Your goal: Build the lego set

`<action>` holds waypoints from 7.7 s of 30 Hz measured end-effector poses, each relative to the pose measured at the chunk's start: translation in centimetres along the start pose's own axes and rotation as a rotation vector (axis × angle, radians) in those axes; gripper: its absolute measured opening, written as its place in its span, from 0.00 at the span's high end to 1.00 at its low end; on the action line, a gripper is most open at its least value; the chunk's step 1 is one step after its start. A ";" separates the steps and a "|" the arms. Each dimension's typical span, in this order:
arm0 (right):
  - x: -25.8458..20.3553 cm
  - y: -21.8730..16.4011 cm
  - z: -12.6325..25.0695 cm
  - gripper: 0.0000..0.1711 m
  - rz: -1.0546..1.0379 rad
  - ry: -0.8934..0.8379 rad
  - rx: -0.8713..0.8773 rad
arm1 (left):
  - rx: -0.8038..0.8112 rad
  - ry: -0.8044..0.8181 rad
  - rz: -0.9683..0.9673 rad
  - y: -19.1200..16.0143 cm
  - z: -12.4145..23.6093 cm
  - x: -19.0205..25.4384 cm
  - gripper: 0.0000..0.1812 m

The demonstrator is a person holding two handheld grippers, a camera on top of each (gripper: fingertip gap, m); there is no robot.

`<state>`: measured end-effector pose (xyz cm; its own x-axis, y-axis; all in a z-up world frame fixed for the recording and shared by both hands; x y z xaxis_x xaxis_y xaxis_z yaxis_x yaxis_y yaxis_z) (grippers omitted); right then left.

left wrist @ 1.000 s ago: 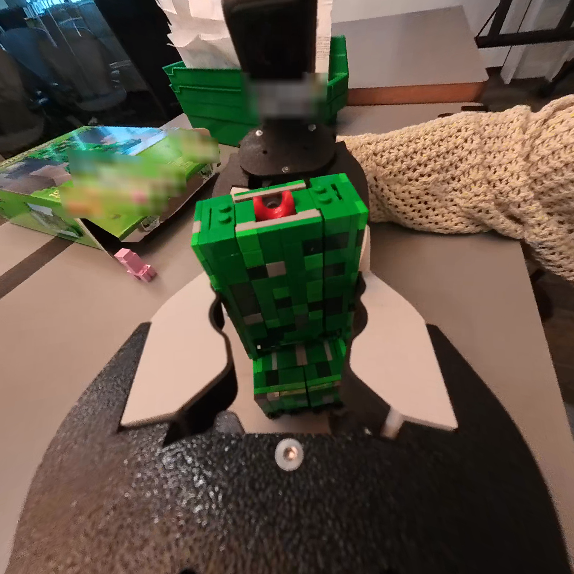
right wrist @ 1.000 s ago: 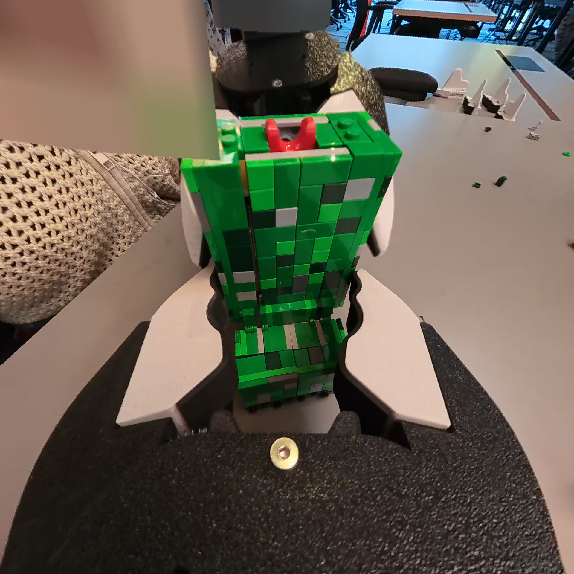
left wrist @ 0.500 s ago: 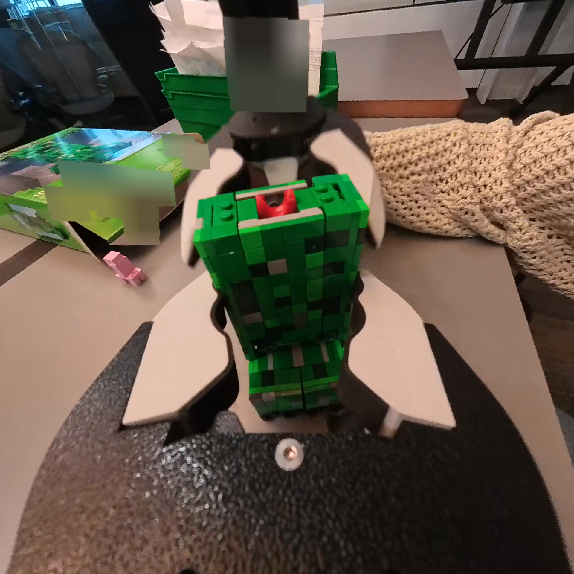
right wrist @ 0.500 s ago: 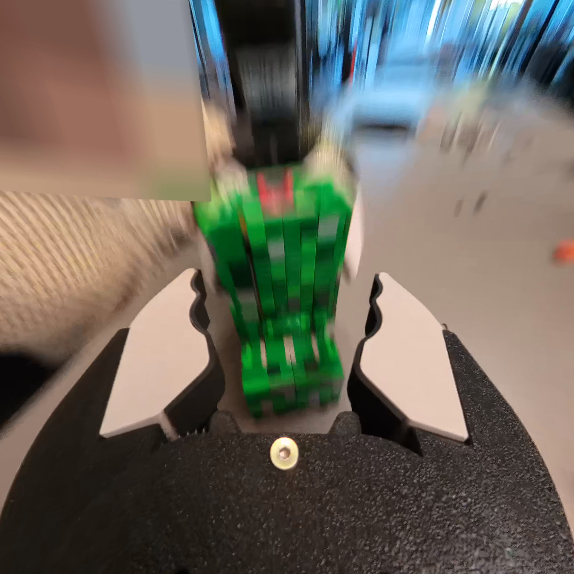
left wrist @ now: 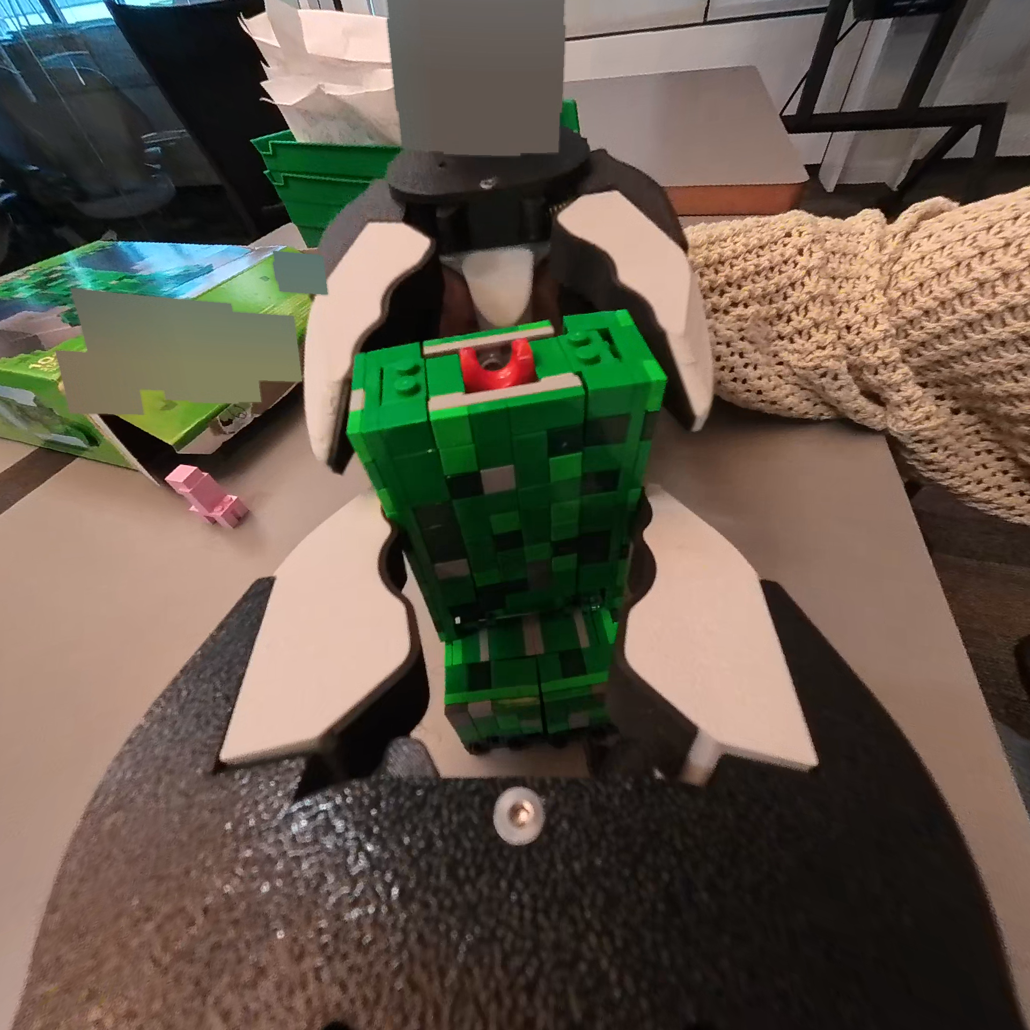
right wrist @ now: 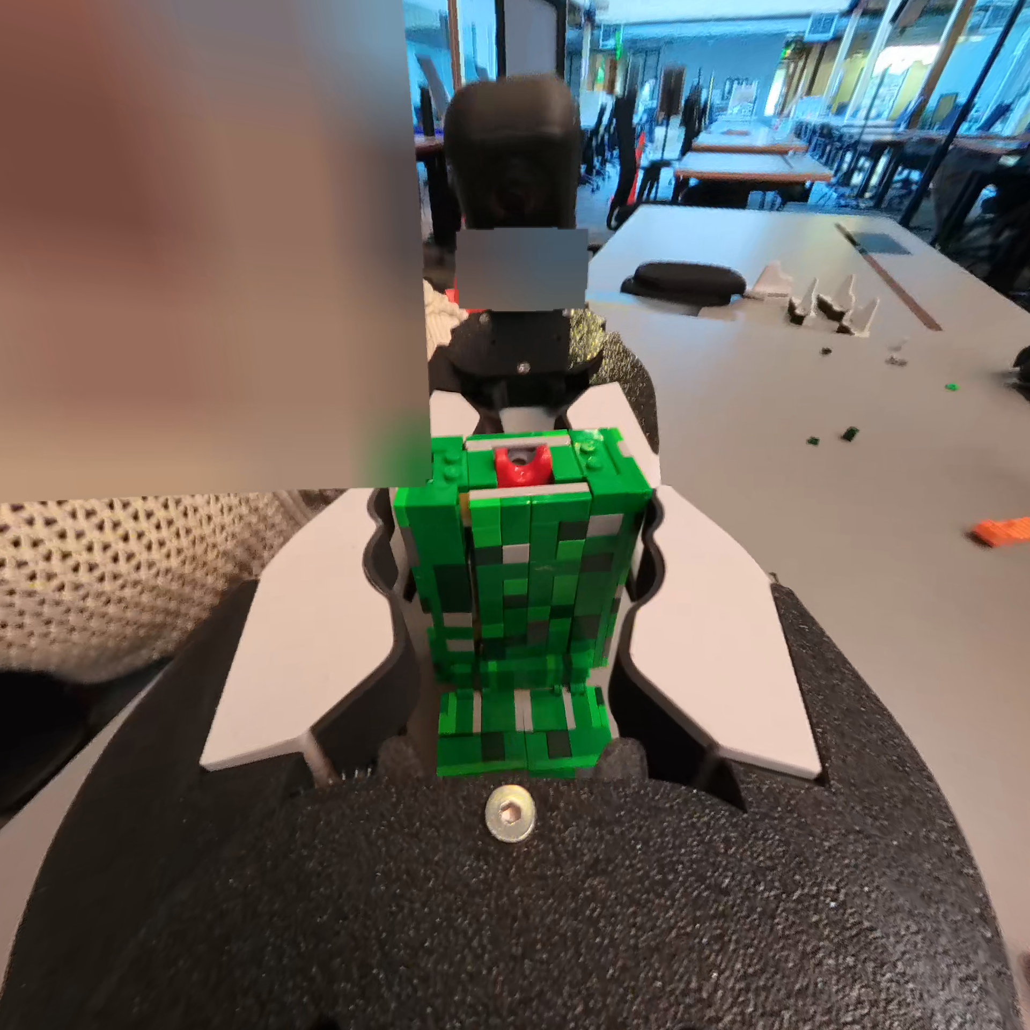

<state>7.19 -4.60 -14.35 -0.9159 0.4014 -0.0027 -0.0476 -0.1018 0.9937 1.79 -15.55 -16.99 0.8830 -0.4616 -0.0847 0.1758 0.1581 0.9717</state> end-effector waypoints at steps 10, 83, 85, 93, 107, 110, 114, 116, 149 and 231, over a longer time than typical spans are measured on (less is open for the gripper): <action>0.3 -0.2 0.1 0.55 -0.015 -0.006 0.020 | 0.011 -0.003 0.005 0.0 -0.1 0.0 0.56; -1.0 -3.5 0.3 0.55 0.016 -0.190 -0.169 | -0.276 -0.002 -0.008 -5.0 -0.1 0.4 0.58; -1.0 -3.5 0.4 0.55 0.013 -0.190 -0.159 | -0.276 -0.002 -0.006 -5.0 -0.1 0.4 0.58; -1.0 -4.2 0.4 0.48 -0.010 -0.149 -0.214 | -0.275 -0.013 -0.008 -5.0 0.0 0.3 0.58; -0.8 -5.0 0.1 0.54 -0.022 -0.143 -0.290 | -0.274 -0.036 -0.014 -5.1 0.2 0.4 0.58; -0.8 -5.0 0.1 0.53 -0.025 -0.141 -0.293 | -0.273 -0.039 -0.015 -5.1 0.3 0.4 0.58; -0.8 -4.5 0.7 0.45 -0.074 -0.112 -0.225 | -0.268 -0.105 -0.041 -5.2 0.5 0.2 0.58; -0.7 -4.2 1.4 0.43 -0.098 -0.113 -0.191 | -0.262 -0.164 -0.060 -5.3 0.7 -0.2 0.58; -2.3 -1.1 -1.0 0.41 -0.023 -0.354 -0.044 | -0.246 -0.303 -0.125 -5.4 1.1 -1.0 0.58; -3.6 -1.9 0.4 0.55 -0.020 -0.373 0.077 | -0.246 -0.307 -0.124 -5.3 0.4 -0.8 0.58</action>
<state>10.74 -5.48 -16.21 -0.7064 0.7078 0.0049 -0.0206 -0.0275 0.9994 -0.02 -16.38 -21.99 0.6839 -0.7238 -0.0920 0.4046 0.2713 0.8733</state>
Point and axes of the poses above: each gripper's, where its closed fingertips meet, z back along the fingers, y out of its top, x = y × z across the jaws, the point moved 8 cm from there along z, back along the fingers, and after that the axes turned 3 degrees about x, right-handed, at the moved point
